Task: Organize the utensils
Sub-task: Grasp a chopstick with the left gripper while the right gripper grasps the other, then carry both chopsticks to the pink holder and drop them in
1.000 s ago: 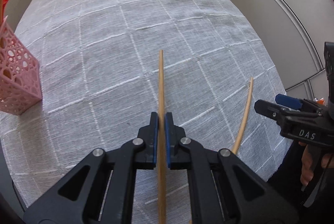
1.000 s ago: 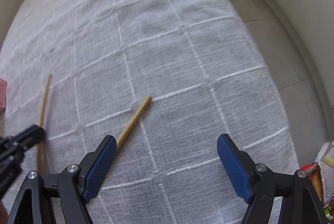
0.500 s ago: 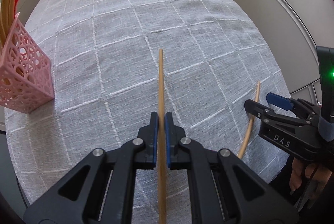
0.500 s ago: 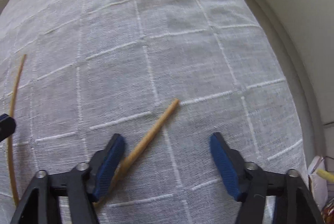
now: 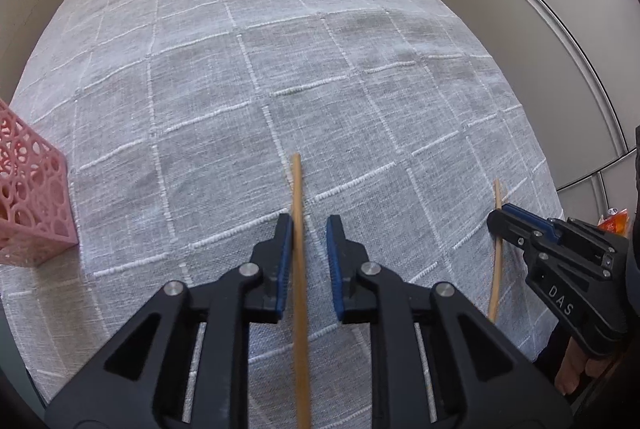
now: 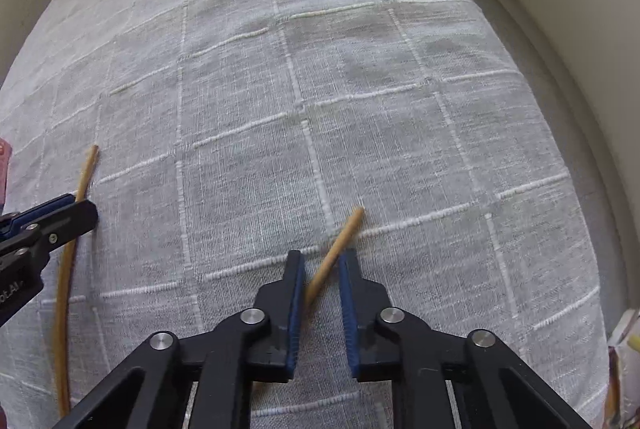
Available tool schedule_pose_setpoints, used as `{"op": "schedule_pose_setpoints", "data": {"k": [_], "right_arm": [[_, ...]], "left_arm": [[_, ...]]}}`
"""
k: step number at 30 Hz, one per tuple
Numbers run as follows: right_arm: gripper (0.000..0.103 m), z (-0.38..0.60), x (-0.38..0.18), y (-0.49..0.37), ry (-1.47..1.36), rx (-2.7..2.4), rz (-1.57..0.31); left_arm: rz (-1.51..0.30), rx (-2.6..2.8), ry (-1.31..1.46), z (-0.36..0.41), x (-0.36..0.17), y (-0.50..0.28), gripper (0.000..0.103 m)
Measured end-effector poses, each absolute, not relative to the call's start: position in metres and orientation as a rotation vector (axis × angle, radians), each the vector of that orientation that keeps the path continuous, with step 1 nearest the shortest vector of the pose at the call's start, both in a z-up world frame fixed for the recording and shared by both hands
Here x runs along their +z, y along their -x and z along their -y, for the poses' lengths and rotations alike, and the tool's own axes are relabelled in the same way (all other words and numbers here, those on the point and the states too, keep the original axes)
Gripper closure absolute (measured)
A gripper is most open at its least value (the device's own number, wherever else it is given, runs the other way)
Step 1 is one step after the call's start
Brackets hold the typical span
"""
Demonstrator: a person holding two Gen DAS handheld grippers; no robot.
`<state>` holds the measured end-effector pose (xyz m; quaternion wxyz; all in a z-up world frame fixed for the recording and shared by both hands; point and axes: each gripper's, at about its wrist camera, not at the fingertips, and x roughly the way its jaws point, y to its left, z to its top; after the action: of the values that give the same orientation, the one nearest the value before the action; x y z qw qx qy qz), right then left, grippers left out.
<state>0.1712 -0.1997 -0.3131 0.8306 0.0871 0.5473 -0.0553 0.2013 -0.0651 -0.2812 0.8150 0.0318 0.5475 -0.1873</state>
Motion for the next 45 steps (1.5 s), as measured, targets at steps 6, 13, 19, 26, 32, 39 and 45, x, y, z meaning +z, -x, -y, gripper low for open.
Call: {"op": "schedule_pose_setpoints", "data": {"k": [6, 13, 19, 26, 32, 39, 45], "right_arm": [[0.098, 0.201, -0.305, -0.174, -0.277, -0.050, -1.131], [0.098, 0.199, -0.260, -0.155, -0.301, 0.016, -1.003], [0.098, 0.188, -0.219, -0.138, -0.308, 0.076, -0.901], [0.098, 0.156, -0.167, -0.127, -0.269, 0.182, -0.792], [0.098, 0.123, -0.121, -0.130, -0.218, 0.274, -0.705], [0.098, 0.089, -0.076, -0.142, -0.183, 0.352, -0.637], [0.098, 0.064, -0.048, -0.150, -0.168, 0.403, -0.592]], "left_arm": [[-1.137, -0.370, -0.075, 0.064, -0.278, -0.195, 0.097], [-1.020, -0.371, -0.050, 0.043, -0.231, -0.167, 0.097], [-0.896, -0.362, 0.005, 0.017, -0.175, -0.144, 0.097], [-0.778, -0.320, 0.069, -0.024, -0.129, -0.118, 0.097], [-0.679, -0.277, 0.120, -0.061, -0.087, -0.107, 0.097], [-0.565, -0.225, 0.157, -0.096, -0.042, -0.105, 0.097], [-0.521, -0.161, 0.163, -0.116, -0.028, -0.118, 0.097]]}}
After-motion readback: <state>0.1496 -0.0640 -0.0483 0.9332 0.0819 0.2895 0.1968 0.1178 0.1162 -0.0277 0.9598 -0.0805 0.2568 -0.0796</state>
